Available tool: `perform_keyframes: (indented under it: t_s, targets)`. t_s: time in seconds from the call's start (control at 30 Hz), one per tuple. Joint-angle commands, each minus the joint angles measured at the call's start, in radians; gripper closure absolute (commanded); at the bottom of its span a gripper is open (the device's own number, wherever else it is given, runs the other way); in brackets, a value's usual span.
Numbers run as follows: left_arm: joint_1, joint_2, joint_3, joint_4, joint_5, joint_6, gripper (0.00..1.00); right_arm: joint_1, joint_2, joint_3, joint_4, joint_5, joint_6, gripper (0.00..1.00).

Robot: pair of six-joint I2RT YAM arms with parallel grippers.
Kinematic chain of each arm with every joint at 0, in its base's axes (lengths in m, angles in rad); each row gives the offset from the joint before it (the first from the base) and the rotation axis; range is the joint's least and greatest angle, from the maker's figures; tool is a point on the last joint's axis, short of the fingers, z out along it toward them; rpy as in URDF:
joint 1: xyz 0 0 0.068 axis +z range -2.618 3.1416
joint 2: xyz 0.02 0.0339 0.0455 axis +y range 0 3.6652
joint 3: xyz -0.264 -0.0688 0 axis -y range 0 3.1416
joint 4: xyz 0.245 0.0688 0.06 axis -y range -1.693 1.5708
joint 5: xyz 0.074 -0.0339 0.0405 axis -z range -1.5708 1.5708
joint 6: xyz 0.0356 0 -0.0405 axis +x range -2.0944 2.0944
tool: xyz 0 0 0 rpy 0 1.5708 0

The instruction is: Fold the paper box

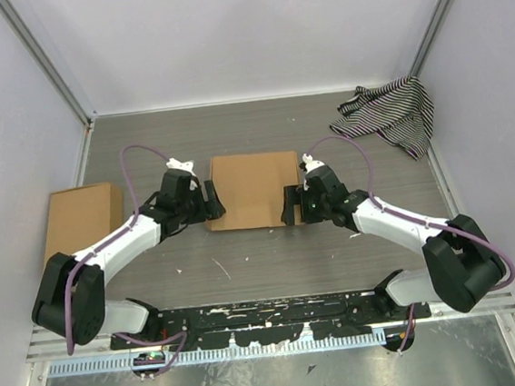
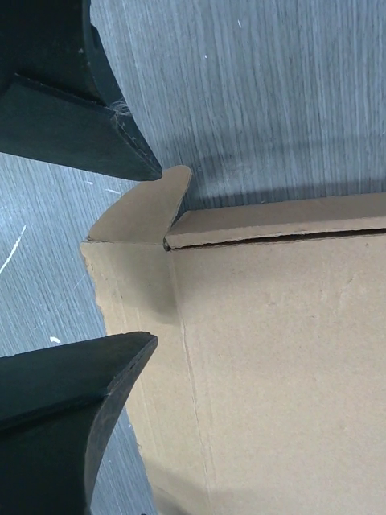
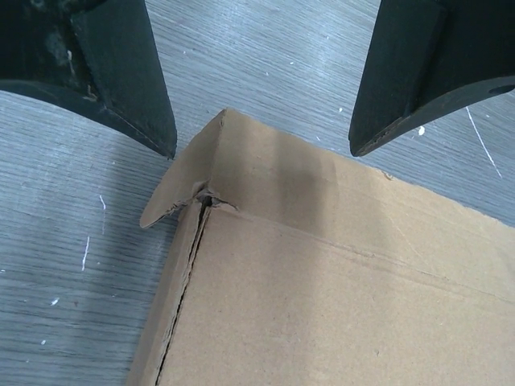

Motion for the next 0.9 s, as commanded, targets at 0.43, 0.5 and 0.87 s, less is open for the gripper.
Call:
perform_keyframes:
  t_s: [0.43, 0.5, 0.87]
  targets:
    - [-0.041, 0.063, -0.007, 0.028, 0.012, 0.005, 0.24, 0.006, -0.038, -0.009, 0.055, -0.039, -0.004, 0.16]
    - [-0.043, 0.071, 0.004, 0.013, 0.014, 0.005, 0.27, 0.007, -0.039, -0.010, 0.054, -0.048, -0.005, 0.19]
    - [-0.043, 0.010, 0.047, -0.073, 0.054, -0.010, 0.39, 0.006, -0.051, 0.004, 0.040, -0.088, 0.009, 0.32]
